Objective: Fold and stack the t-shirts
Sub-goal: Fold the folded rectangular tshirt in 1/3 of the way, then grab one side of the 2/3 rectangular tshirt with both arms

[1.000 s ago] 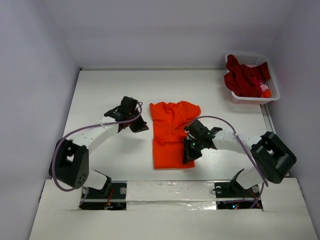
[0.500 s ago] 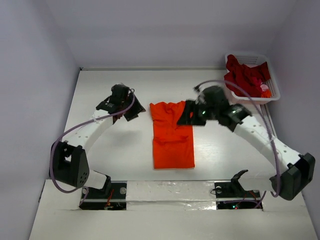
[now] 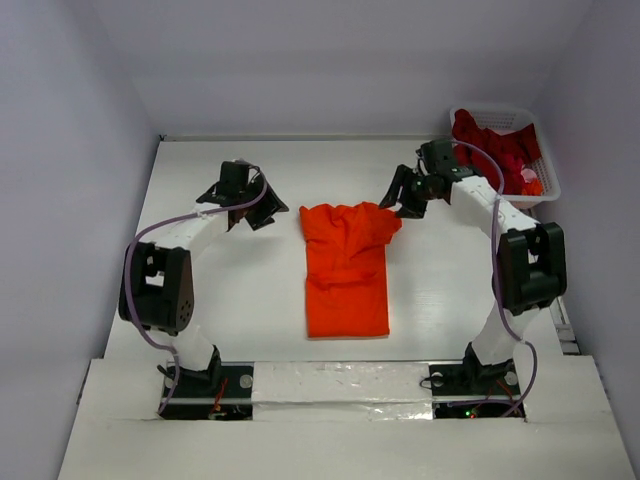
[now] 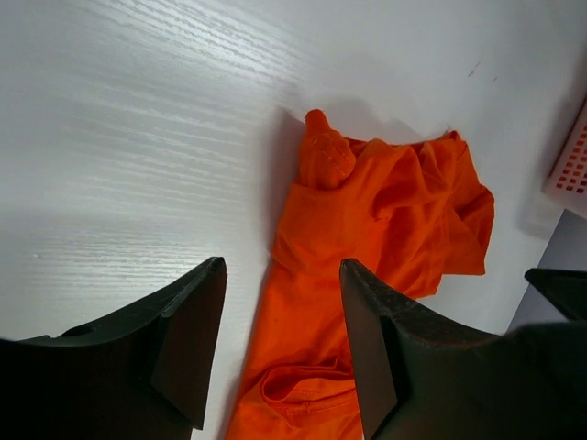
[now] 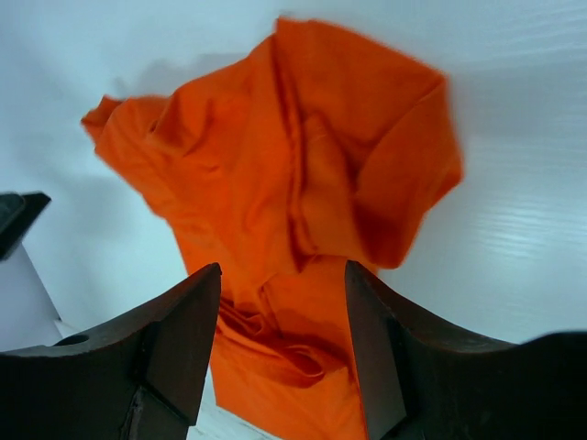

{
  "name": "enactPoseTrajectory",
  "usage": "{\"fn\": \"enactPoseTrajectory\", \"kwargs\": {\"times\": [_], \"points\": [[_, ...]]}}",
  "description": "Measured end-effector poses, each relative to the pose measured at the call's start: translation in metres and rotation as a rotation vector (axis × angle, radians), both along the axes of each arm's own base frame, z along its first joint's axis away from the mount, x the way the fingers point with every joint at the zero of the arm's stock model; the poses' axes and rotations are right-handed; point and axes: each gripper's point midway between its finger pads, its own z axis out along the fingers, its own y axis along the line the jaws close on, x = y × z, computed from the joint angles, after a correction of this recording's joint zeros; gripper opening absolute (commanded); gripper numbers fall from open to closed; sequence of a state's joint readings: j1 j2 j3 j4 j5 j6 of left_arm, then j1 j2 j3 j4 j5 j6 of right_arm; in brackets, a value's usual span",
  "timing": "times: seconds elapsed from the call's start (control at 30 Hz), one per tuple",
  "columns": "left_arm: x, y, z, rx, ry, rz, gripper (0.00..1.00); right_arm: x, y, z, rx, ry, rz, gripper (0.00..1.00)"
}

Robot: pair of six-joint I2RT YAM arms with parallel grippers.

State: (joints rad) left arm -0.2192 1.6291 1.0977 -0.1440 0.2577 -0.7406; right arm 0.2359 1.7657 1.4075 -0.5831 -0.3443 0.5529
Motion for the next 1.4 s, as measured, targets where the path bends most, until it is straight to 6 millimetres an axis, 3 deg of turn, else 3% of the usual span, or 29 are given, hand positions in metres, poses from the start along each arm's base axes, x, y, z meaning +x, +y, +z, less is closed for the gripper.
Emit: {"fn": "enactPoseTrajectory", "kwargs": {"times": [0.1, 0.33, 0.6, 0.77, 1.03, 1.4], "points": [[-0.001, -0.006, -0.012, -0.017, 0.030, -0.024, 0.49, 0.012, -0.024, -0.005, 0.008, 0.008, -0.058, 0.61], [0.005, -0.008, -0.009, -0.042, -0.002, -0.048, 0.48, 0.035, -0.068, -0.001, 0.025, -0.026, -0.164, 0.62], [0.013, -0.005, -0.039, -0.038, 0.040, -0.048, 0.48, 0.039, -0.052, -0.034, 0.104, 0.058, -0.139, 0.61], [0.012, -0.005, -0.063, -0.027, 0.093, -0.048, 0.48, 0.039, -0.050, -0.042, 0.124, 0.073, -0.140, 0.61], [0.034, -0.009, -0.059, -0.040, 0.045, -0.048, 0.49, 0.033, -0.049, -0.057, 0.137, 0.095, -0.154, 0.61], [0.046, -0.022, -0.051, -0.148, -0.002, -0.068, 0.48, 0.029, -0.056, -0.071, 0.137, 0.115, -0.172, 0.60]]}}
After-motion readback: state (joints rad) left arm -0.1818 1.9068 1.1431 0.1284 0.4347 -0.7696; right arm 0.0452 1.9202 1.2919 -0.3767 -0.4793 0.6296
